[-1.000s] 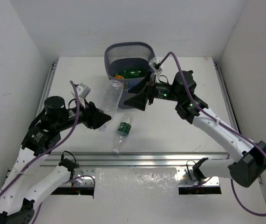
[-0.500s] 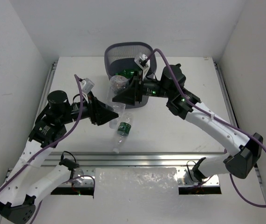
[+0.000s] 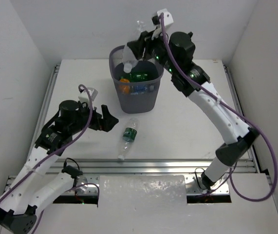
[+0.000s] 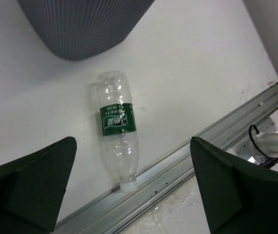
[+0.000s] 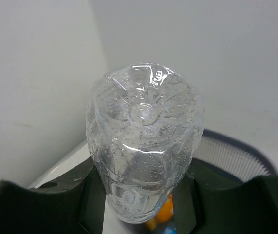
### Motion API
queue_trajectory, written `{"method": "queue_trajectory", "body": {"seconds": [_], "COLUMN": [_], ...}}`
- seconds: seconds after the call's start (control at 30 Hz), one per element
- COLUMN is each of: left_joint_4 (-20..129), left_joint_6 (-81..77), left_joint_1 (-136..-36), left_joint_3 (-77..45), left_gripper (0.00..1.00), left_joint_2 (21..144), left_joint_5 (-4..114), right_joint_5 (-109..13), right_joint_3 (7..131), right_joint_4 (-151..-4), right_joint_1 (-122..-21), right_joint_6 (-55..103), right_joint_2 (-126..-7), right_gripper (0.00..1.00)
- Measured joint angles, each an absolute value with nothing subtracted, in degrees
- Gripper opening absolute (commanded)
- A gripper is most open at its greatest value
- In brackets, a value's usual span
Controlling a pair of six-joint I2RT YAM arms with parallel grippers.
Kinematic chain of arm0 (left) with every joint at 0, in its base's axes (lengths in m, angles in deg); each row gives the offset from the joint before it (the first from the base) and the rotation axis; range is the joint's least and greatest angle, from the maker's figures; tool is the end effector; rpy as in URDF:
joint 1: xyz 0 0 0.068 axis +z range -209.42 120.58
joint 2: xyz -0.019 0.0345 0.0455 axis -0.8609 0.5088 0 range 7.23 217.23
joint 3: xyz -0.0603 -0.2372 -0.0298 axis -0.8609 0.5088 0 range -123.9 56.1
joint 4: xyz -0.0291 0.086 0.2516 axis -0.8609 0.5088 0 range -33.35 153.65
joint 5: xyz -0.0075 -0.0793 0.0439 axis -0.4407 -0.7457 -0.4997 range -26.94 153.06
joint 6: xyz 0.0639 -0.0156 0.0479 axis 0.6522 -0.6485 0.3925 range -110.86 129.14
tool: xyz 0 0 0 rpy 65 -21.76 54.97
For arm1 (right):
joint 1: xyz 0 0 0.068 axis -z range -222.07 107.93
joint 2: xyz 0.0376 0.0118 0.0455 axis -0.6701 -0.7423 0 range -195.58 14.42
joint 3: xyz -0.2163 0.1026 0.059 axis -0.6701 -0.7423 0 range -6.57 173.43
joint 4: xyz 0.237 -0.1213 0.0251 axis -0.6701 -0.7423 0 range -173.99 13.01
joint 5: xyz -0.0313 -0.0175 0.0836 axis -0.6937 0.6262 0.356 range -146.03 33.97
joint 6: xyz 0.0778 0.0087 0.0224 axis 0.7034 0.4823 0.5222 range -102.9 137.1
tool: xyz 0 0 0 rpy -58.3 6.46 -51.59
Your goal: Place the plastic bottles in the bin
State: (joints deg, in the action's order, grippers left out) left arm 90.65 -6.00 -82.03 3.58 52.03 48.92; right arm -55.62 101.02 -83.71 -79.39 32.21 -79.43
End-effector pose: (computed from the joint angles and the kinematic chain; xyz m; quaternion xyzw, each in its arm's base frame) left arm 0.1973 -0.1008 0.3105 0.1197 0.8369 -0.2684 0.4619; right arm 0.3253 0.2486 0.4854 -0.1302 0.6496 0.3331 0.6710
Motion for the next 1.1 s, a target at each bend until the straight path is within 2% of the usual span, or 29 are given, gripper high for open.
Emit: {"method": "queue_trajectory", "body": {"seconds": [0.07, 0.1, 0.13, 0.17, 0.2, 0.33, 0.47, 0.57, 0.6, 0.63, 0.67, 0.73, 0.77, 0.9, 1.1], "left_joint_4": [90.2, 89.5, 88.8, 88.1, 87.0, 84.0, 79.8, 76.5, 75.4, 74.3, 73.3, 70.6, 70.1, 70.6, 63.0], "left_joint_6": [-6.4, -6.9, -7.4, -8.0, -8.6, -11.6, -14.1, -15.4, -15.8, -16.4, -16.9, -17.5, -17.9, -19.7, -19.1], "left_joint_1": [-82.4, -82.7, -83.3, -84.2, -85.3, -91.7, -95.6, -97.0, -97.3, -97.9, -98.5, -99.7, -100.2, -104.1, -106.3], "left_joint_3": [4.7, 5.2, 5.7, 6.1, 6.9, 11.0, 14.6, 15.4, 15.5, 15.5, 15.5, 15.1, 15.1, 17.3, 24.3], "left_gripper": [1.00, 1.00, 1.00, 1.00, 1.00, 1.00, 0.96, 0.75, 0.54, 0.46, 0.28, 0.13, 0.01, 0.00, 0.00], "left_joint_2": [54.8, 56.3, 57.7, 59.6, 62.3, 70.5, 77.8, 84.5, 86.5, 88.6, 89.8, 90.4, 90.5, 85.3, 56.9], "left_joint_5": [49.4, 49.8, 50.5, 51.4, 52.6, 57.6, 61.6, 63.9, 64.2, 64.6, 64.9, 65.2, 65.4, 66.6, 58.0], "right_joint_5": [-57.7, -58.3, -58.9, -59.1, -59.3, -60.0, -60.3, -59.7, -59.4, -59.2, -58.8, -58.3, -58.1, -53.7, -37.2], "right_joint_3": [106.9, 109.3, 111.3, 113.2, 114.8, 115.8, 95.8, 83.9, 81.2, 79.0, 77.1, 73.7, 71.9, 62.2, 42.0], "right_joint_4": [-85.3, -85.7, -86.2, -87.6, -89.1, -96.4, -93.8, -92.9, -92.0, -91.3, -90.4, -88.7, -88.5, -88.1, -82.7], "right_joint_1": [-77.3, -76.4, -75.6, -74.7, -74.1, -73.3, -73.8, -74.0, -74.1, -74.1, -74.1, -74.1, -74.1, -74.0, -74.0], "right_joint_6": [30.9, 30.3, 29.7, 29.1, 28.9, 28.1, 30.3, 32.1, 32.6, 33.1, 33.5, 34.1, 34.6, 37.8, 45.4], "right_joint_2": [-84.2, -86.6, -88.8, -91.1, -93.2, -96.2, -82.9, -69.8, -65.6, -61.6, -58.3, -52.8, -50.7, -44.8, -42.4], "right_gripper": [0.16, 0.24, 0.47, 0.92, 0.99, 0.99, 0.99, 0.99, 0.99, 0.99, 0.99, 0.99, 0.99, 0.99, 0.99]}}
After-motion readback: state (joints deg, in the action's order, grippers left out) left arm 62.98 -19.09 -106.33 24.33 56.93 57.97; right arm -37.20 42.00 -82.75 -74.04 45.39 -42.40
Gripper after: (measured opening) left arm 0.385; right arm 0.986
